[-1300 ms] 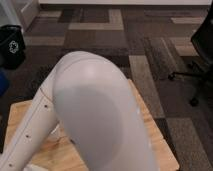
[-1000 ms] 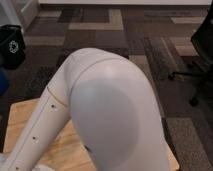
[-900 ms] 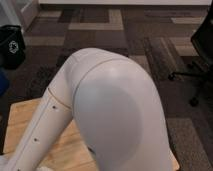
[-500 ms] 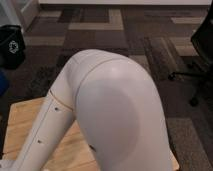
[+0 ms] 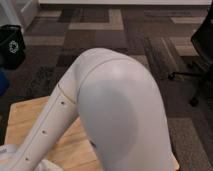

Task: Wipe the white sponge on the table

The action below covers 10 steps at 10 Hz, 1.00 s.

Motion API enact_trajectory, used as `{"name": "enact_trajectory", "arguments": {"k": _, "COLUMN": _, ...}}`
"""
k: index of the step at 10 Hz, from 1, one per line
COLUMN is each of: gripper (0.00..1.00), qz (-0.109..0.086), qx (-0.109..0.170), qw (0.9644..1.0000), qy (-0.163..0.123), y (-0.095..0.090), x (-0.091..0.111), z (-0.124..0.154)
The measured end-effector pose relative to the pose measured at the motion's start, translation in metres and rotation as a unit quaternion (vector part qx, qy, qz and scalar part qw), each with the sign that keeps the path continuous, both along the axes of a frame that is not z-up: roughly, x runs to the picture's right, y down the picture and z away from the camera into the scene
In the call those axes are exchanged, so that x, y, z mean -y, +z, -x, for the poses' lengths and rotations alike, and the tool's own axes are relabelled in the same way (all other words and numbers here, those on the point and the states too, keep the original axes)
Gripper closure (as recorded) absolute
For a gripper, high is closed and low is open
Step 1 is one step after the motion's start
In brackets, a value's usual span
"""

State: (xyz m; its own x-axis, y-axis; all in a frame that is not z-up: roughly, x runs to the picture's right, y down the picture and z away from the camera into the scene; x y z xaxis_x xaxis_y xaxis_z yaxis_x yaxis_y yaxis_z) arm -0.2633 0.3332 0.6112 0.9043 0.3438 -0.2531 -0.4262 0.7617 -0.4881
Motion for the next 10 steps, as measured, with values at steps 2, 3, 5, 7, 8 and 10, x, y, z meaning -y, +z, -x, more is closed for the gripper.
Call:
{"name": "enact_trajectory", "arguments": {"k": 2, "gripper": 1.0, "qz": -0.003, "qx": 0.013, "qw": 0.9998, "qy": -0.016, "y": 0.007, "x": 0.014, "z": 0.012}}
{"name": "enact_trajectory", "arguments": {"k": 3, "gripper": 1.0, "qz": -0.004, "qx": 0.017, "qw": 0.9996, "qy": -0.024, "y": 0.008, "x": 0.019, "z": 0.017}}
{"name": "enact_trajectory", "arguments": {"k": 5, "gripper": 1.0, "qz": -0.002, "qx": 0.03, "qw": 0.9984, "qy": -0.048, "y": 0.013, "x": 0.03, "z": 0.036}}
{"name": "enact_trajectory", "arguments": {"k": 7, "gripper": 1.0, "qz": 0.002, "qx": 0.033, "qw": 0.9976, "qy": -0.06, "y": 0.015, "x": 0.034, "z": 0.047}}
{"name": "enact_trajectory", "arguments": {"k": 8, "gripper": 1.0, "qz": 0.003, "qx": 0.035, "qw": 0.9968, "qy": -0.072, "y": 0.015, "x": 0.036, "z": 0.055}}
{"name": "enact_trajectory", "arguments": {"k": 10, "gripper": 0.94, "qz": 0.004, "qx": 0.033, "qw": 0.9969, "qy": -0.072, "y": 0.015, "x": 0.036, "z": 0.054}}
